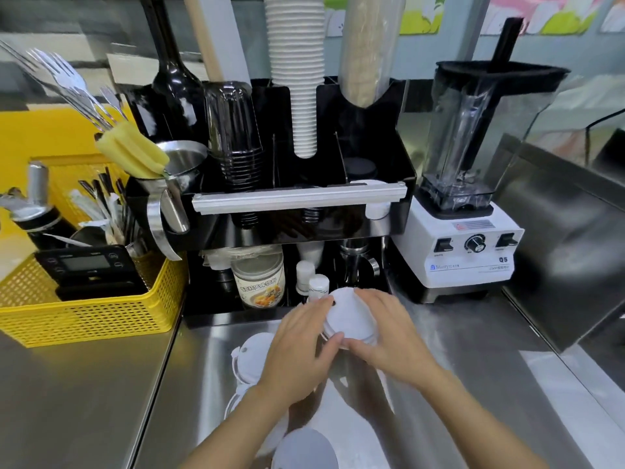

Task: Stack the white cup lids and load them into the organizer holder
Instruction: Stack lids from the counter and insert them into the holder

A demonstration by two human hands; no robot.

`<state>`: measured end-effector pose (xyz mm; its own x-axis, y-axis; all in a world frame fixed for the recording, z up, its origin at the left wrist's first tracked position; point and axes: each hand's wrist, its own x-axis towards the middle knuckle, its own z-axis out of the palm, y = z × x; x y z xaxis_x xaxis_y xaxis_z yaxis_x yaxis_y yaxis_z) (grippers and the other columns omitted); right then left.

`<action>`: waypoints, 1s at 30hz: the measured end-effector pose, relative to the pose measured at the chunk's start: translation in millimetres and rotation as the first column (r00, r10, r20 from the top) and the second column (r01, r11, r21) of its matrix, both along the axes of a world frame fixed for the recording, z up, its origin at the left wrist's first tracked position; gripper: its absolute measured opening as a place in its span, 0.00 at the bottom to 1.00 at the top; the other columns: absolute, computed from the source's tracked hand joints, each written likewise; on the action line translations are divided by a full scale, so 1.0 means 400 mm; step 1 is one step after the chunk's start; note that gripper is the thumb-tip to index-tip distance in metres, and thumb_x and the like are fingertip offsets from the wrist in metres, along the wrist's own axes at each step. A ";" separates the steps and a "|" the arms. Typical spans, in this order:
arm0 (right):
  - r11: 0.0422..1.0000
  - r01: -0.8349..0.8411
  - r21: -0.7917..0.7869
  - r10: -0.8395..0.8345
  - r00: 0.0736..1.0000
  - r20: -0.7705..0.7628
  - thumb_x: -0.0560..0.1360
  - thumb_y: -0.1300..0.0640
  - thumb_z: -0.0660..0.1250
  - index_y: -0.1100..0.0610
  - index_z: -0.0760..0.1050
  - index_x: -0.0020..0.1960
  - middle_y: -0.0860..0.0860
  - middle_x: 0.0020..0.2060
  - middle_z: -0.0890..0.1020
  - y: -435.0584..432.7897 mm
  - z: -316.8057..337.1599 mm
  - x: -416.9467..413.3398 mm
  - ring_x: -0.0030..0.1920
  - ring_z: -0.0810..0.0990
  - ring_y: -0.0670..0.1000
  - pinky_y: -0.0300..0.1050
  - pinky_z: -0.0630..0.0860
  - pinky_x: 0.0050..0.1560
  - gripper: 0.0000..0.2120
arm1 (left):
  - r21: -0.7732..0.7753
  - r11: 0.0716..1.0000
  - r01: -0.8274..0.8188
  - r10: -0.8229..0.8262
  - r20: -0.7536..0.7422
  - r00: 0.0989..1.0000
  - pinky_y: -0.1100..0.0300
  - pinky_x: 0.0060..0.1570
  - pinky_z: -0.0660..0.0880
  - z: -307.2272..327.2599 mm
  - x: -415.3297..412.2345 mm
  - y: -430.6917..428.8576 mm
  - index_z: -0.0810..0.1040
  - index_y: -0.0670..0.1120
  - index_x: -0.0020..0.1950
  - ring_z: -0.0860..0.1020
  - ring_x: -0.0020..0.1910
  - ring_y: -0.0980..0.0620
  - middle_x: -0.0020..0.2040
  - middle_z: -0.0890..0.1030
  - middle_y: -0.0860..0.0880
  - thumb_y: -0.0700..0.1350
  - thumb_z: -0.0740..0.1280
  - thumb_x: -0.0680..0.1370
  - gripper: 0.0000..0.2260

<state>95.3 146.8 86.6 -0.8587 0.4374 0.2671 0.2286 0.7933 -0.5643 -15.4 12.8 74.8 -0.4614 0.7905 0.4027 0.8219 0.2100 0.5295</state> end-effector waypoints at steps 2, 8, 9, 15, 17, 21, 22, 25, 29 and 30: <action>0.999 -0.003 0.037 0.006 0.997 -0.072 0.66 0.34 0.62 0.51 0.65 0.68 0.46 0.63 0.71 0.009 0.080 -0.007 0.64 0.66 0.45 0.38 0.62 0.63 0.36 | 0.082 0.997 0.012 -0.006 -0.083 0.997 0.69 0.67 0.50 0.073 -0.014 0.016 0.66 0.48 0.69 0.62 0.67 0.59 0.67 0.71 0.55 0.57 0.56 0.75 0.24; 0.995 0.030 0.090 -0.007 0.969 -0.248 0.65 0.35 0.63 0.51 0.68 0.66 0.43 0.60 0.71 0.060 0.301 -0.030 0.61 0.66 0.44 0.28 0.59 0.61 0.34 | 0.202 0.974 0.098 -0.052 -0.224 0.973 0.75 0.66 0.46 0.312 -0.059 0.083 0.67 0.47 0.68 0.62 0.67 0.60 0.66 0.73 0.52 0.55 0.57 0.76 0.23; 0.993 0.044 0.107 -0.013 0.963 -0.270 0.65 0.35 0.64 0.53 0.68 0.65 0.45 0.60 0.72 0.077 0.333 -0.038 0.61 0.66 0.45 0.25 0.58 0.61 0.35 | 0.213 0.971 0.111 -0.060 -0.234 0.970 0.74 0.66 0.46 0.351 -0.067 0.098 0.67 0.47 0.68 0.62 0.67 0.59 0.67 0.72 0.51 0.56 0.57 0.76 0.23; 0.988 0.056 0.142 -0.024 0.976 -0.218 0.69 0.45 0.70 0.54 0.67 0.67 0.50 0.65 0.71 0.168 0.511 -0.087 0.66 0.66 0.49 0.41 0.61 0.63 0.30 | 0.178 0.972 0.152 -0.150 -0.023 0.988 0.58 0.69 0.58 0.526 -0.130 0.197 0.65 0.49 0.70 0.64 0.70 0.53 0.70 0.69 0.51 0.50 0.61 0.78 0.20; 0.985 0.062 0.158 -0.035 0.985 -0.167 0.69 0.45 0.70 0.52 0.66 0.67 0.50 0.65 0.71 0.202 0.551 -0.112 0.66 0.66 0.49 0.41 0.63 0.60 0.30 | 0.162 0.975 0.153 -0.154 -0.003 0.988 0.62 0.65 0.58 0.560 -0.157 0.230 0.65 0.49 0.70 0.64 0.69 0.53 0.70 0.69 0.51 0.49 0.60 0.79 0.20; 0.978 0.093 0.187 -0.097 0.995 0.015 0.68 0.42 0.68 0.52 0.66 0.65 0.51 0.58 0.73 0.253 0.587 -0.168 0.60 0.72 0.53 0.46 0.70 0.55 0.30 | -0.003 0.987 0.158 -0.158 -0.026 0.987 0.56 0.66 0.62 0.577 -0.216 0.291 0.62 0.51 0.71 0.66 0.68 0.50 0.70 0.70 0.49 0.50 0.58 0.79 0.20; 0.977 0.088 0.196 -0.102 0.993 0.063 0.67 0.42 0.68 0.52 0.66 0.64 0.51 0.56 0.73 0.263 0.590 -0.181 0.57 0.73 0.53 0.48 0.72 0.55 0.30 | -0.043 0.985 0.164 -0.166 -0.031 0.986 0.55 0.66 0.63 0.575 -0.227 0.303 0.62 0.51 0.71 0.67 0.67 0.49 0.68 0.71 0.48 0.50 0.57 0.80 0.20; 0.980 0.055 0.193 -0.094 0.976 0.198 0.66 0.43 0.68 0.53 0.66 0.62 0.52 0.54 0.73 0.284 0.585 -0.215 0.52 0.74 0.54 0.50 0.75 0.53 0.28 | -0.103 0.979 0.177 -0.186 -0.086 0.979 0.50 0.64 0.66 0.558 -0.247 0.335 0.64 0.49 0.71 0.70 0.62 0.47 0.63 0.75 0.45 0.47 0.56 0.80 0.18; 0.976 0.030 0.215 -0.105 0.931 0.349 0.67 0.46 0.68 0.54 0.65 0.60 0.52 0.49 0.71 0.298 0.575 -0.249 0.45 0.74 0.53 0.47 0.72 0.44 0.26 | -0.202 0.970 0.135 -0.183 -0.239 0.954 0.52 0.62 0.63 0.525 -0.260 0.371 0.66 0.48 0.69 0.72 0.54 0.47 0.51 0.78 0.45 0.43 0.55 0.80 0.17; 0.973 0.019 0.228 -0.109 0.915 0.389 0.68 0.46 0.68 0.54 0.65 0.60 0.52 0.50 0.71 0.300 0.573 -0.256 0.45 0.75 0.54 0.47 0.72 0.44 0.26 | -0.232 0.966 0.115 -0.177 -0.268 0.947 0.53 0.64 0.61 0.515 -0.264 0.376 0.66 0.48 0.68 0.71 0.52 0.48 0.48 0.76 0.46 0.43 0.55 0.79 0.16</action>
